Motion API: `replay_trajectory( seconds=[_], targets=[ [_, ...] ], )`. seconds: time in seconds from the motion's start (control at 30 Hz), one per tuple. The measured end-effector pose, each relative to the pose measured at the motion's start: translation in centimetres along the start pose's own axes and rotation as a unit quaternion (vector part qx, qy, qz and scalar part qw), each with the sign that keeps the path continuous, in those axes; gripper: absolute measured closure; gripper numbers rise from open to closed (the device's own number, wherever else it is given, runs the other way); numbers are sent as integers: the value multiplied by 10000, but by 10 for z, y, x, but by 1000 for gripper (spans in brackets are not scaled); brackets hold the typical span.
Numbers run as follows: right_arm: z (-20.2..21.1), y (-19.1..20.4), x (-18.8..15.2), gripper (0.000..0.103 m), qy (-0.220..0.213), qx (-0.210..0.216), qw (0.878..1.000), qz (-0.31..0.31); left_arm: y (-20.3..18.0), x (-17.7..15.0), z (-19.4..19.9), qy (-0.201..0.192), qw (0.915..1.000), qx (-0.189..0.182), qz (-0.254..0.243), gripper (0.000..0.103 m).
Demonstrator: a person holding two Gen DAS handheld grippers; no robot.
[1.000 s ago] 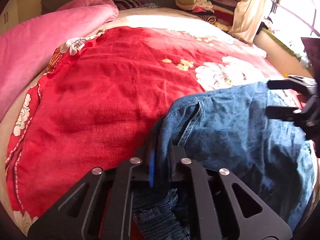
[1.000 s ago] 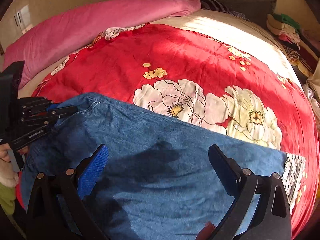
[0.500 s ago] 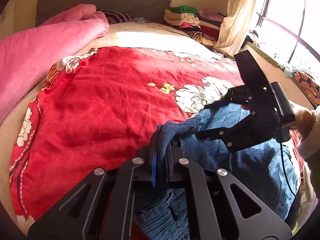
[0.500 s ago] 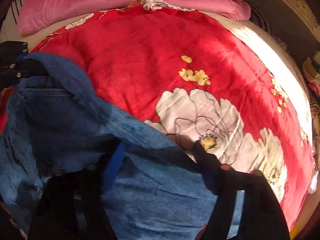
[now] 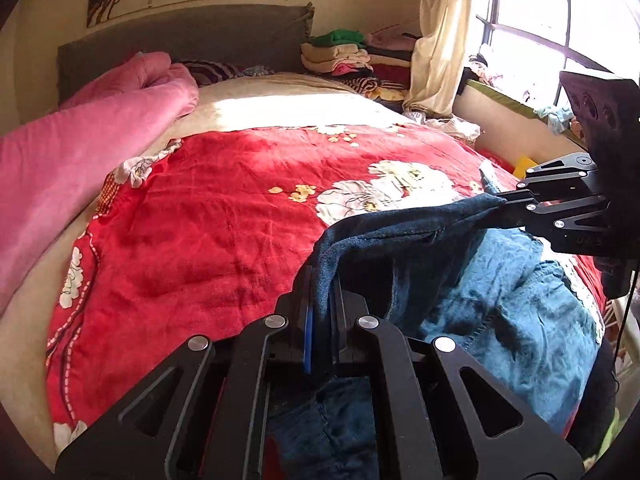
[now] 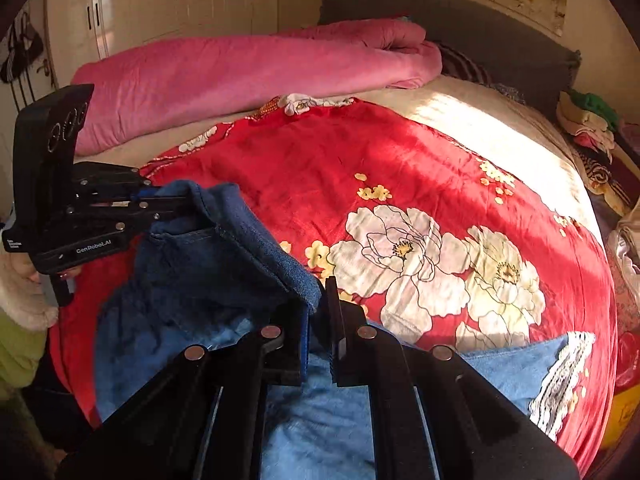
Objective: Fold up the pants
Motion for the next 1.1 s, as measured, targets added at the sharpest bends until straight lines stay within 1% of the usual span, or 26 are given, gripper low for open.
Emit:
replay_trajectory(
  seconds=[0.13, 0.27, 0.37, 0.47, 0.6, 0.67, 0.73, 0.77, 0.87, 0.9, 0.97, 1.03, 1.07, 1.1],
  targets=[
    [33, 25, -27, 97, -106, 112, 9997, -171, -20, -10, 39, -242, 9996, -111, -104, 102],
    [53, 60, -60, 97, -88, 397, 9990, -188, -34, -31, 73, -271, 9995, -64, -160, 101],
    [61, 83, -84, 97, -48, 488, 9987, -168, -41, -52, 90, -105, 9999, -55, -79, 101],
    [62, 101, -108, 96, 72, 633, 9976, -279, -47, -77, 95, 218, 9998, -21, 23, 101],
    [56, 121, -132, 96, 198, 700, 9966, -395, -48, -101, 100, 478, 9985, 122, 223, 101],
    [54, 131, -140, 96, 227, 749, 9962, -394, -51, -105, 102, 543, 9980, 242, 219, 101],
    [53, 139, -148, 93, 240, 694, 9969, -275, -51, -107, 106, 578, 9976, 313, 234, 101],
    [51, 139, -151, 93, 230, 699, 9969, -266, -49, -108, 107, 603, 9972, 342, 288, 99],
    [46, 132, -161, 93, 268, 720, 9955, -554, -47, -108, 115, 589, 9969, 337, 403, 95],
    [47, 131, -163, 93, 220, 742, 9951, -620, -48, -107, 118, 576, 9970, 339, 399, 95],
    [51, 132, -164, 93, 135, 779, 9941, -748, -53, -106, 125, 547, 9970, 442, 312, 94],
    [57, 131, -161, 93, -37, 813, 9932, -833, -60, -103, 134, 279, 9982, 528, 97, 94],
    [58, 131, -161, 93, -70, 810, 9931, -842, -61, -103, 134, 250, 9978, 609, 16, 92],
    [56, 132, -162, 93, -12, 771, 9937, -810, -58, -106, 130, 372, 9973, 637, 22, 90]
  ],
)
Point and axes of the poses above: each gripper's, at about its wrist camera, not at the fingertips, and z roughly against the way its jaws point, y to its left, x to its top, the point moved 1 cm from there along -z, roughly the way its jaws point, and after that the axes turned 11 degrees about -y, right-handed, at the moved point
